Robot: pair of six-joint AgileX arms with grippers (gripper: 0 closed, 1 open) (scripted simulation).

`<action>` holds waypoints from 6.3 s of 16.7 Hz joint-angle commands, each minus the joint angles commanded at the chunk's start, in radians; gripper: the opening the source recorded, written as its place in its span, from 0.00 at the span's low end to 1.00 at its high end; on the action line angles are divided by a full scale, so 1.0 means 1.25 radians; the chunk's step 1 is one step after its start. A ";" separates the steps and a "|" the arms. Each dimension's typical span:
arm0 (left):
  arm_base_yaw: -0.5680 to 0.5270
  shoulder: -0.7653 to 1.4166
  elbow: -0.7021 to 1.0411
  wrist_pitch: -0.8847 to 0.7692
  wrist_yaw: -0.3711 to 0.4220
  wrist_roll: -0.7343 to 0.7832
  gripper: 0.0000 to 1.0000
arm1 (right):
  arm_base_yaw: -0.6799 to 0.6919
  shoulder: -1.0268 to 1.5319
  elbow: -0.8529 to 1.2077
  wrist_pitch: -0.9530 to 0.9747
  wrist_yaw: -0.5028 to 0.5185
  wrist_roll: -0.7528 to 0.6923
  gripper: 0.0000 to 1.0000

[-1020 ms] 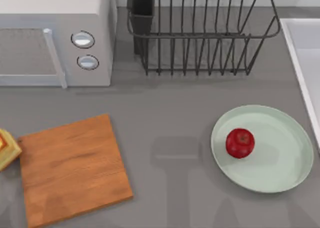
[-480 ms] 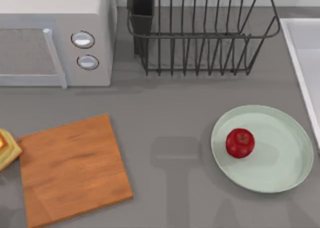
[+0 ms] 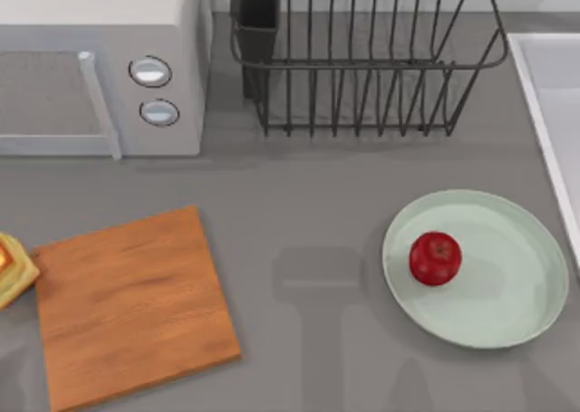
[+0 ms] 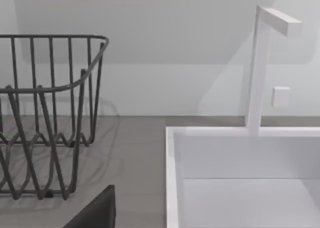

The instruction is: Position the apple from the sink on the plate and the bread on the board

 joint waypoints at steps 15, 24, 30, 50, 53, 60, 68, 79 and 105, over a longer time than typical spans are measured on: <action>-0.035 -0.016 -0.002 0.073 0.050 -0.093 1.00 | 0.000 0.000 0.000 0.000 0.000 0.000 1.00; -0.141 -0.078 -0.104 0.482 0.071 -0.474 1.00 | 0.000 0.000 0.000 0.000 0.000 0.000 1.00; -0.191 -0.056 -0.174 0.764 0.066 -0.669 1.00 | 0.000 0.000 0.000 0.000 0.000 0.000 1.00; -0.205 -0.029 -0.203 0.877 0.061 -0.729 0.17 | 0.000 0.000 0.000 0.000 0.000 0.000 1.00; -0.205 -0.029 -0.203 0.877 0.061 -0.729 0.00 | 0.000 0.000 0.000 0.000 0.000 0.000 1.00; -0.205 -0.029 -0.203 0.877 0.061 -0.729 0.00 | 0.000 0.000 0.000 0.000 0.000 0.000 1.00; -0.209 -0.152 -0.179 0.743 0.068 -0.726 0.00 | 0.000 0.000 0.000 0.000 0.000 0.000 1.00; -0.203 -0.359 -0.138 0.497 0.058 -0.744 0.00 | 0.000 0.000 0.000 0.000 0.000 0.000 1.00; -1.134 -0.607 -0.407 0.896 -1.175 -1.804 0.00 | 0.000 0.000 0.000 0.000 0.000 0.000 1.00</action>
